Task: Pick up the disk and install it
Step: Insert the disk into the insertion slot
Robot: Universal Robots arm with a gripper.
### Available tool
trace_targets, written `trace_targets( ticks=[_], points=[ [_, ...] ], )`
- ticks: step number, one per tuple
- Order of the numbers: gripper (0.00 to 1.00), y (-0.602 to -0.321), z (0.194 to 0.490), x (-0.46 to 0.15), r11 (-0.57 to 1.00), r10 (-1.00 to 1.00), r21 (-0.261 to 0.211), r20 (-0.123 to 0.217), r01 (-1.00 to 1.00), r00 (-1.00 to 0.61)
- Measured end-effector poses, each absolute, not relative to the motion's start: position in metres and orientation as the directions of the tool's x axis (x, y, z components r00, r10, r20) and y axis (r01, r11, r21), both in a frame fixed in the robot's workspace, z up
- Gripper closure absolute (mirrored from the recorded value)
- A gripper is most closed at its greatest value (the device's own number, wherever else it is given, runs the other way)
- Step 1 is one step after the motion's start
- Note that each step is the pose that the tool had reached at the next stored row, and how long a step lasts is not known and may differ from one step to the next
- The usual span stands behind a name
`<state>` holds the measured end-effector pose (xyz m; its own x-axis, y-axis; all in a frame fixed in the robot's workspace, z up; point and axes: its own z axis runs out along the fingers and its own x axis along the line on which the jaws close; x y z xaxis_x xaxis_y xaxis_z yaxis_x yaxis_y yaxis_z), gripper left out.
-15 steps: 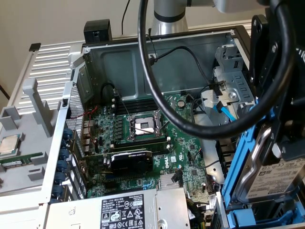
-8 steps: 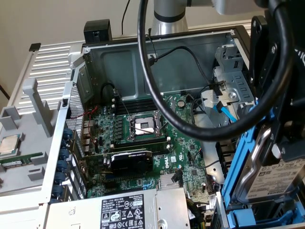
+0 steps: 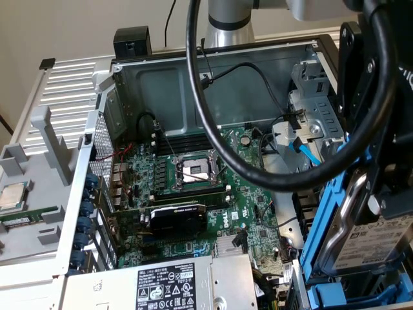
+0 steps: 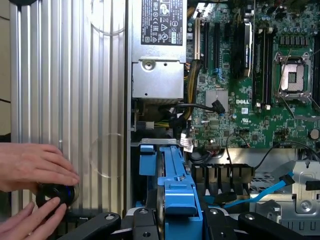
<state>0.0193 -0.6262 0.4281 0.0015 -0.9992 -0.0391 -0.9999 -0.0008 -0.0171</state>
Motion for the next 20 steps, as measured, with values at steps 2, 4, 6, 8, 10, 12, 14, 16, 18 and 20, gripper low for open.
trace_targets(
  ticks=[2, 4, 6, 8, 10, 12, 14, 16, 18, 20],
  points=[
    [0.63, -0.6262, 0.4281, 0.0193, -0.001, -0.999, -0.017, -0.039, -1.0, 0.002],
    [0.63, -0.6262, 0.4281, 0.0193, -0.001, -0.999, -0.017, -0.039, -1.0, 0.002],
    [0.63, -0.6262, 0.4276, 0.0188, -0.001, -0.999, -0.018, -0.039, -1.0, 0.001],
    [0.55, -0.6262, 0.4269, 0.0185, -0.001, -0.999, -0.02, -0.039, -1.0, 0.002],
    [0.55, -0.6262, 0.4263, 0.0185, -0.001, -0.999, -0.02, -0.039, -1.0, 0.002],
    [0.49, -0.6262, 0.4258, 0.0185, -0.001, -0.999, -0.02, -0.039, -1.0, 0.002],
    [0.49, -0.6262, 0.4257, 0.0184, -0.001, -0.999, -0.02, -0.039, -1.0, 0.002],
    [0.49, -0.6262, 0.4256, 0.0184, -0.001, -0.999, -0.02, -0.039, -1.0, 0.002],
    [0.49, -0.6262, 0.4255, 0.0184, -0.001, -0.999, -0.02, -0.039, -1.0, 0.002],
    [0.49, -0.6262, 0.4256, 0.0184, -0.001, -0.999, -0.02, -0.039, -1.0, 0.002]
  ],
)
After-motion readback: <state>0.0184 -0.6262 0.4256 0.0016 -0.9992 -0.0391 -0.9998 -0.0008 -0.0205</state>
